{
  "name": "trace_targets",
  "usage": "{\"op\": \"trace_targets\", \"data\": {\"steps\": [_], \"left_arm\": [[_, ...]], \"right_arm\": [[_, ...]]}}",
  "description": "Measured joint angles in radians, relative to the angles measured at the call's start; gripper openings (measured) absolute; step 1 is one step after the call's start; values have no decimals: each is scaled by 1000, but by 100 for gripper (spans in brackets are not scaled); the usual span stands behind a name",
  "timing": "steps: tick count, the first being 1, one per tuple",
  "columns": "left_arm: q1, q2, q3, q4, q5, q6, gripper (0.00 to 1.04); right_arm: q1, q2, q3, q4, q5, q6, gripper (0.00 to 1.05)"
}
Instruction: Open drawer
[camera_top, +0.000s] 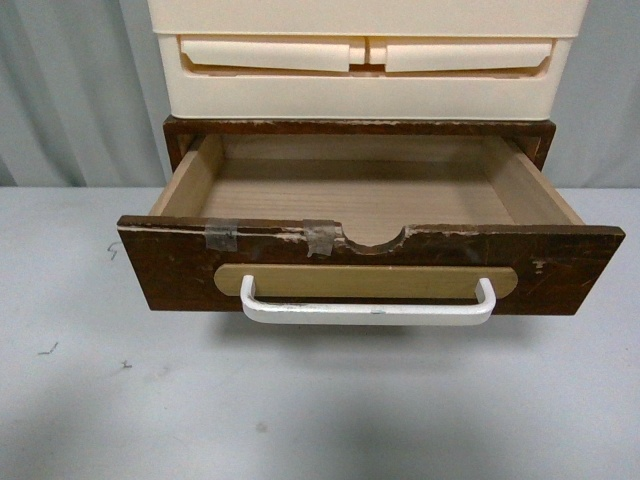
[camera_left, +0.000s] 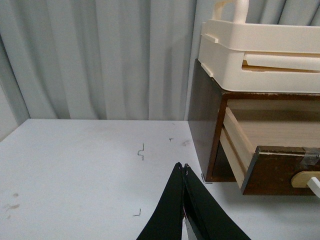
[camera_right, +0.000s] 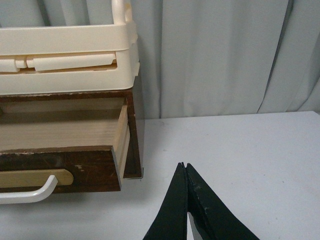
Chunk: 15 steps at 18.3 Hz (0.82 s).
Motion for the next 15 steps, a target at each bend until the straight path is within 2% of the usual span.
{"op": "trace_targets", "data": {"steps": [5,7,8,9,15], "left_arm": [[0,-74,0,-75,0,0,2],[0,-198,0,-254,1,0,2],[0,-242,0,-240,0,0,2],[0,-238,6,-244,-2,0,2],[1,-239,0,-250,0,0,3]], "right_arm": [[0,-86,0,-86,0,0,2],[0,-104,0,-103,0,0,2],[0,-139,1,-156,0,0,2],[0,-221,0,-276,-5,-1,2],[1,-274,0,-284,-4,-1,2]]}}
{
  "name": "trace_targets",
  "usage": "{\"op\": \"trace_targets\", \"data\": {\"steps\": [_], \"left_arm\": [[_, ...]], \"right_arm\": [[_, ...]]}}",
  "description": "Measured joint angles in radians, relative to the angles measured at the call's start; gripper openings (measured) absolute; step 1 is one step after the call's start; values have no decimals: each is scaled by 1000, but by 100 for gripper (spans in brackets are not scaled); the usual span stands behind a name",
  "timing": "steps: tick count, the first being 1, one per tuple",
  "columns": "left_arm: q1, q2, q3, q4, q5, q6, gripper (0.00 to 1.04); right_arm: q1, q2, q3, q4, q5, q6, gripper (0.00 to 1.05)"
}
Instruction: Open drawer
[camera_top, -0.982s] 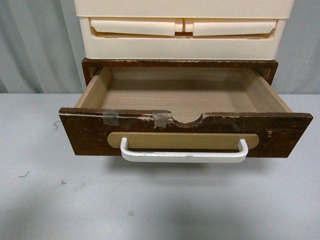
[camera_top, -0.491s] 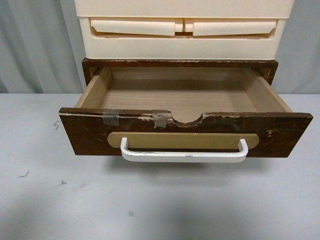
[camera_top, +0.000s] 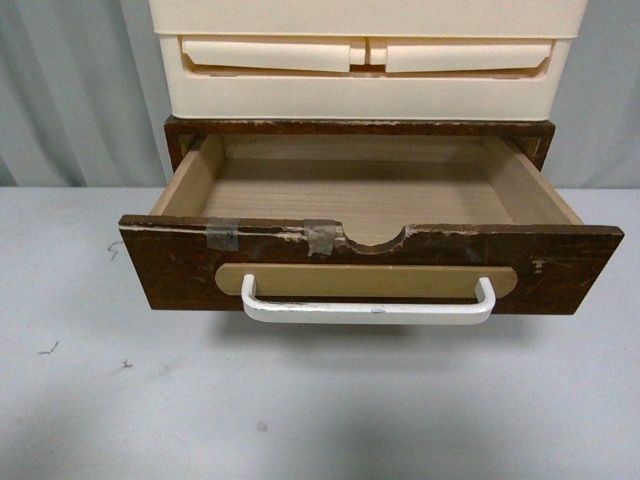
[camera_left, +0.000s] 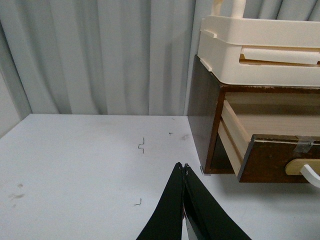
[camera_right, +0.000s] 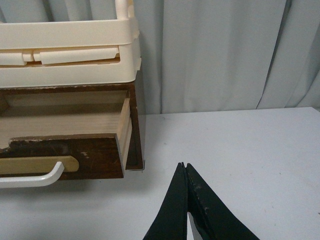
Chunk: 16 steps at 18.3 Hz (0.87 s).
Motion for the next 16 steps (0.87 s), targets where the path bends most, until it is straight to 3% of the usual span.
{"op": "trace_targets", "data": {"steps": [3,11,12,16], "left_arm": [[0,0,0,0,0,0,14],[0,0,0,0,0,1,99],[0,0,0,0,0,1,98],[0,0,0,0,0,1,98]], "right_arm": [[0,0,0,0,0,-2,3],[0,0,0,1,0,-2,92],[0,0,0,1,0,-2,100],[0,0,0,0,0,-3,98]]}}
